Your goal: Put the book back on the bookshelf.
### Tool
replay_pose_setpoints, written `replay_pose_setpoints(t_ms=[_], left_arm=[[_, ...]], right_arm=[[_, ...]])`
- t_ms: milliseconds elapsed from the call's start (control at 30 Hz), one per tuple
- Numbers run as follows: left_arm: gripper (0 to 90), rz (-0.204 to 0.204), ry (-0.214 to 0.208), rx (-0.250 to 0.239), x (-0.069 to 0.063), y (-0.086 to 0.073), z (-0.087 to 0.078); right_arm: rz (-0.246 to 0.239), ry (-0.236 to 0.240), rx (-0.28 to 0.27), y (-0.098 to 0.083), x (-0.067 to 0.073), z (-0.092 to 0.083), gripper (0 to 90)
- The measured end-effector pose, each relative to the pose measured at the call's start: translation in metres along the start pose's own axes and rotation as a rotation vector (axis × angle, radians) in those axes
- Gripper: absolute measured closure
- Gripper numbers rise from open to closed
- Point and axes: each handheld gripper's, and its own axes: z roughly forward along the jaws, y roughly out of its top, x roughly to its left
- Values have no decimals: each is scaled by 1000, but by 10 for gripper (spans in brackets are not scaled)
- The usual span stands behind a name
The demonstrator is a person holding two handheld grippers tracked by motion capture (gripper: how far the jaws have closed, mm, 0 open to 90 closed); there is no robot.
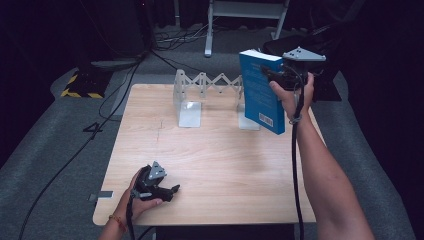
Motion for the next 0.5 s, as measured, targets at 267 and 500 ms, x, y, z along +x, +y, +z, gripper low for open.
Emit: replay_pose_setpoints(t_ms=[267,500], left_arm=[[154,4,-5,-3,0,0,0],[152,11,-10,0,0,0,0]], right_arm=[[33,-56,12,-2,-7,23,616],[62,-81,-4,-7,-8,37,616]])
